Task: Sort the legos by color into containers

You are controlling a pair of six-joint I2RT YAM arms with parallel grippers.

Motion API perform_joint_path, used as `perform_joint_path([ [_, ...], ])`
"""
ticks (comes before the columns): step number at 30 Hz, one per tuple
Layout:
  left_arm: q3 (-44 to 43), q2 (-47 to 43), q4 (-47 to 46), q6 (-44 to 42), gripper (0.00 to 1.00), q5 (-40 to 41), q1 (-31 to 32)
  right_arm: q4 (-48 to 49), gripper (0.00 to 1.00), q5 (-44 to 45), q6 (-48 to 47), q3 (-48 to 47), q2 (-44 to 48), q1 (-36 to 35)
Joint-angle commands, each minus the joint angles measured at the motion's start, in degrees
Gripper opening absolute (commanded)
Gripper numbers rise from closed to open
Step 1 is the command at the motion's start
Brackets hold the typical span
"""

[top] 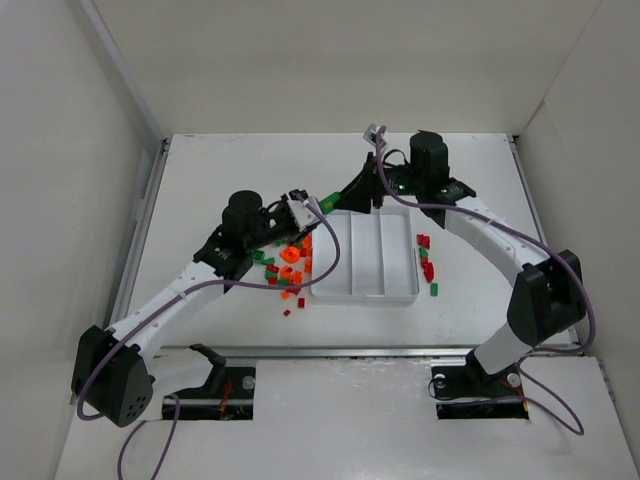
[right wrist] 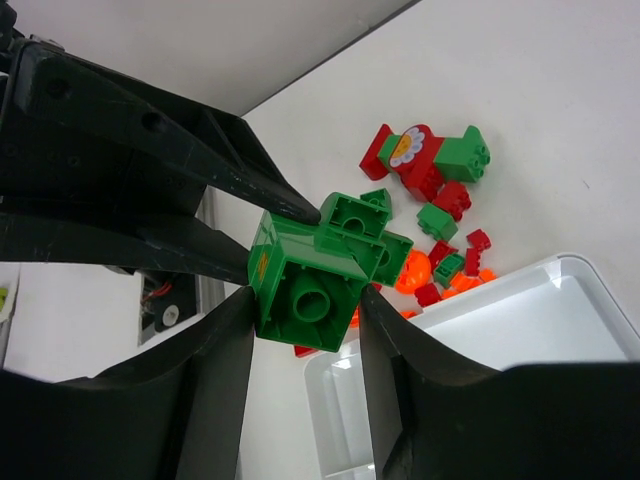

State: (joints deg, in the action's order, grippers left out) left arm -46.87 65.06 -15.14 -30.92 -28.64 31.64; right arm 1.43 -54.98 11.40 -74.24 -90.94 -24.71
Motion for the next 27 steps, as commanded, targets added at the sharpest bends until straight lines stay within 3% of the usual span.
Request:
perform_joint_path([
  [1, -0.41, -2.13, -4.90, -0.28, 0.00, -3.08, 0.35, 0.85, 0.30, -3.28, -0.76, -2.67, -0.82, -0.87],
  [8, -0.41, -1.61, -4.90, -0.81, 0.00, -3.08, 0.35, 0.85, 0.03, -4.96, 0.38, -3.28, -1.44, -1.39],
  [10, -0.41, -1.60, -4.90, -0.81, 0.00, -3.08, 0.35, 0.85, 0.00, -4.96, 0.90, -3.28, -1.96, -1.92],
  [14, -0.41, -1.60, -4.90, -1.43, 0.30, -3.08, 0.35, 0.85, 0.00, -4.96, 0.91, -3.28, -1.96, -2.62],
  [16, -0.41, -1.60, -4.90, -1.43, 0.57, -3.08, 0.35, 0.85, 0.00, -4.96, 1.43, -3.28, -1.96, -3.33],
  [21, 0.11, -1.60, -4.90, -1.43, 0.76, -3.08, 0.35, 0.85, 0.00, -3.73, 1.43, -3.28, -1.96, -4.55],
  [24, 0.11, -1.07, -6.04, -1.43, 0.75, -3.08, 0.35, 0.85, 0.00, -3.21, 1.43, -3.28, -1.96, -4.56],
  [25, 0.11, -1.07, -6.05, -1.43, 0.71, -3.08, 0.35, 0.85, 0.00, -3.20, 1.43, -3.28, -1.96, -4.56],
  [26, 0.11, -0.55, -6.05, -1.43, 0.59, -3.08, 0.35, 0.85, 0.00, -3.20, 1.96, -3.28, -1.96, -5.08],
  [27, 0.11, -0.55, -6.05, -1.43, 0.59, -3.08, 0.35, 0.85, 0.00, -3.20, 1.96, -3.28, -1.96, -5.09],
])
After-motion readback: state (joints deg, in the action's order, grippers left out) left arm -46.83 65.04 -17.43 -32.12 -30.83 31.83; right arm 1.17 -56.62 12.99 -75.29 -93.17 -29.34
